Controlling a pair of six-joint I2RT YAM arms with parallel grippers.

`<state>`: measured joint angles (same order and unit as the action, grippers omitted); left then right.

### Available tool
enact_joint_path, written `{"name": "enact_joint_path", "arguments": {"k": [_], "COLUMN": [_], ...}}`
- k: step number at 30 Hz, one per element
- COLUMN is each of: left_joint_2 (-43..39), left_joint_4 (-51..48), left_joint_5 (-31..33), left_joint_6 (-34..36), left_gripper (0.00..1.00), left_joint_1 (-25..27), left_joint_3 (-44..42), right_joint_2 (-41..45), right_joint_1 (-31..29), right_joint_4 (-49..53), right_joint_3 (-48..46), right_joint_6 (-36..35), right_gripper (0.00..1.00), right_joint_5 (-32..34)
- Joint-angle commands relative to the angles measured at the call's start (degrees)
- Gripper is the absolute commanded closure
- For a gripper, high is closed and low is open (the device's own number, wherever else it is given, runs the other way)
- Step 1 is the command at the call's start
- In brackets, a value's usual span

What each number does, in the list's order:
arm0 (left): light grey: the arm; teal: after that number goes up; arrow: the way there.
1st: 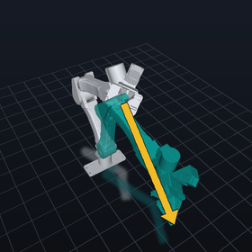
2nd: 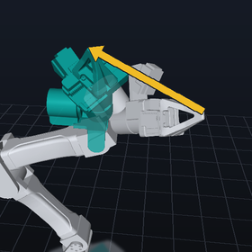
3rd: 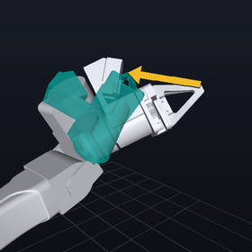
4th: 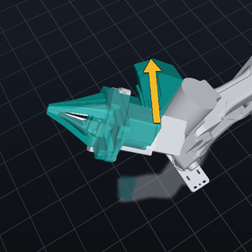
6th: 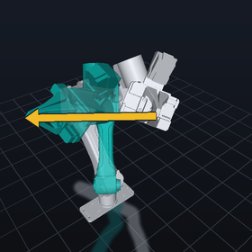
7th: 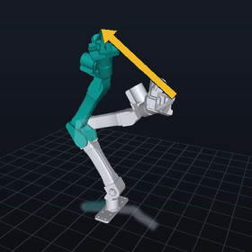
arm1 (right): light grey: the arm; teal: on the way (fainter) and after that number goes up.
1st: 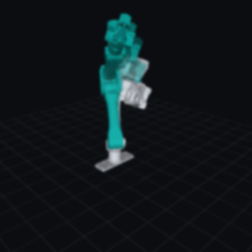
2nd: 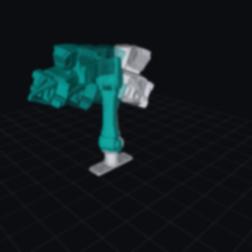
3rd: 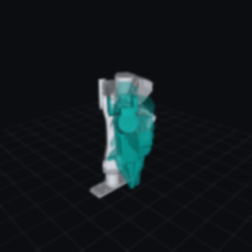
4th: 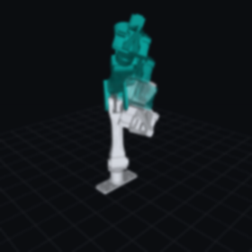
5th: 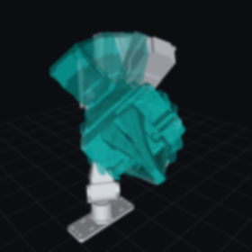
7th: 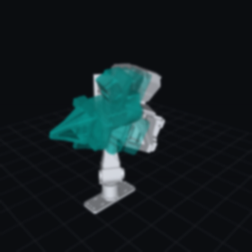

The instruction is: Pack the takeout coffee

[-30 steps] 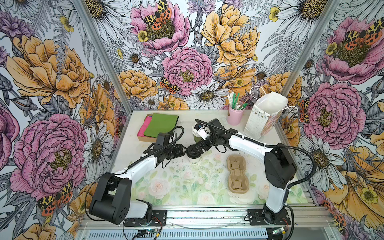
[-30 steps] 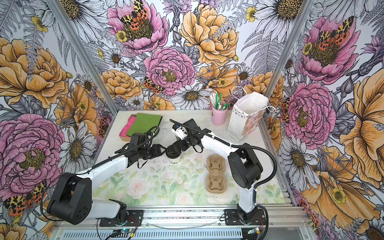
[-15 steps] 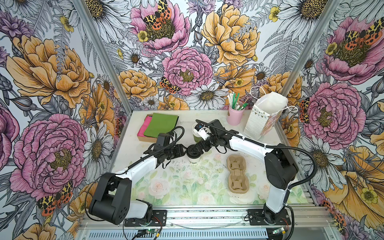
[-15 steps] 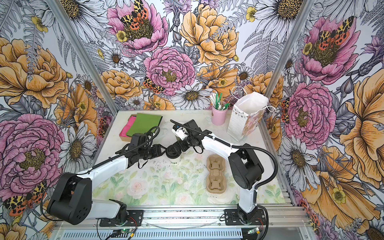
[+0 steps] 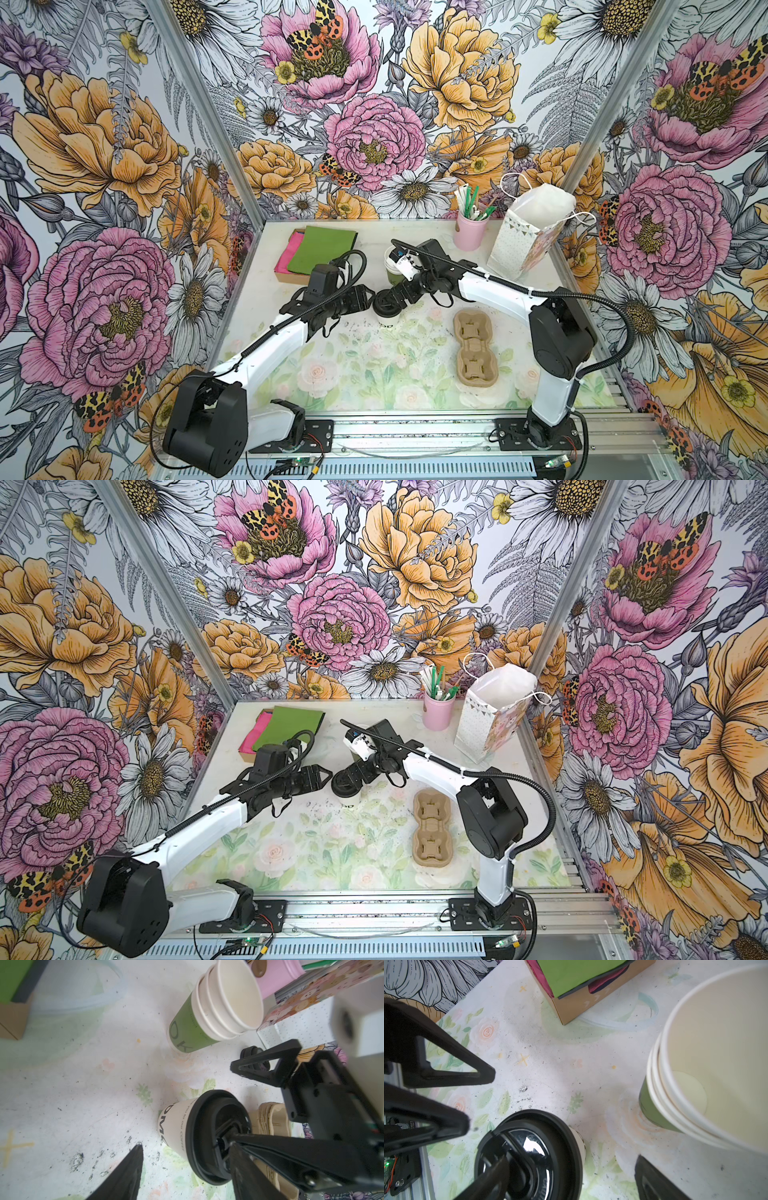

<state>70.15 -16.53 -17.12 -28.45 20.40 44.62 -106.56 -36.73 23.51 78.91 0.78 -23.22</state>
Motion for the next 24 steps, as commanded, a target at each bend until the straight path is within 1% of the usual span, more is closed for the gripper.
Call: {"name": "enact_joint_path", "arguments": {"k": [1,4,8,12,16,24], "left_joint_2": [-1.5,-1.8,-3.1,-4.6,-5.4,-6.8], "left_joint_4": [0.9,1.0,1.3,3.2,4.0,4.1], "left_joint_5": [1.5,0.3,0.4,0.8,1.1,2.0], "left_joint_6": [1.2,1.9,2.4,2.2,2.1,2.4], "left_gripper": [0.32,0.31,0.29,0.27,0.25,0.22], "left_joint_1": [0.3,0.3,0.4,0.3,0.3,0.2], "left_joint_3": [2.4,2.5,1.5,0.2,-0.3,-0.2], "right_joint_2": [-3.8,-3.4,-2.7,-1.8,0.0,3.4], "right_joint_1": [-0.6,-0.6,-0.7,-0.7,-0.7,-0.7], "right_joint_4": [11.8,11.9,11.7,11.7,10.8,8.9], "right_joint_3": [-3.3,-2.3,-0.6,1.9,3.8,6.6], "right_joint_6": [-2.8,-2.5,-2.3,-1.4,-0.5,0.6], "right_gripper": [0.05,0.05,0.05,0.00,0.01,0.01], "right_joint_5": [7.7,7.7,7.5,8.0,6.9,8.2]}}
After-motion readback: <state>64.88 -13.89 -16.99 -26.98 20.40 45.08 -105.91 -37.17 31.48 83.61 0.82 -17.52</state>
